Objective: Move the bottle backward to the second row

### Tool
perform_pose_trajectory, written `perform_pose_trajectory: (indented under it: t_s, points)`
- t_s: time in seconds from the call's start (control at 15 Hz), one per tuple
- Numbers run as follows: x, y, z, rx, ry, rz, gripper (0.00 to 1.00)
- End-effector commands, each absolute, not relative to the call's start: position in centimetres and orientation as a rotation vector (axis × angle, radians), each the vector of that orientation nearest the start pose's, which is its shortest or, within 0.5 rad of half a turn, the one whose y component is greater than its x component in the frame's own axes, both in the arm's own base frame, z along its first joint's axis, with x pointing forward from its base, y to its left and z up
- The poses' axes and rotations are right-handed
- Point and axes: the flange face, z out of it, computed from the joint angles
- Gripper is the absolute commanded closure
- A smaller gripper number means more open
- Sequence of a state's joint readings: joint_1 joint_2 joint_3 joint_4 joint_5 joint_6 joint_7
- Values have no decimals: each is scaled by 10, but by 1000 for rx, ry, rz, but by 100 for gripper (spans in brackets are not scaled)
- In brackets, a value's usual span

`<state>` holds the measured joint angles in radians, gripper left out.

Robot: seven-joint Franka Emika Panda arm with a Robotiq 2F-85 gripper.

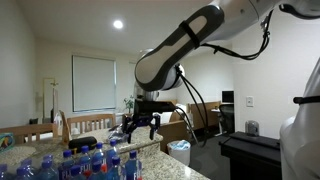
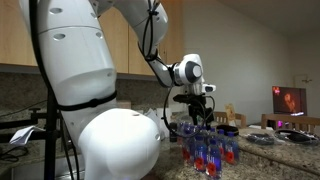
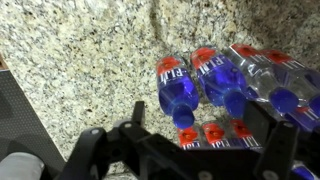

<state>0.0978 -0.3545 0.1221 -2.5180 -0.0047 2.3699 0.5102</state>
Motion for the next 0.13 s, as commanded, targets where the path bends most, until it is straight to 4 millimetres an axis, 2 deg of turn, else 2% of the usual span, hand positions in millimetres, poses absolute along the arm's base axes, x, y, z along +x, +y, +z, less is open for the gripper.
perform_pose_trajectory:
  t_s: [0.0,0.07]
  points:
    - [430,96,425,-3063,449,-320,0]
    - [430,96,424,-3064,449,-318,0]
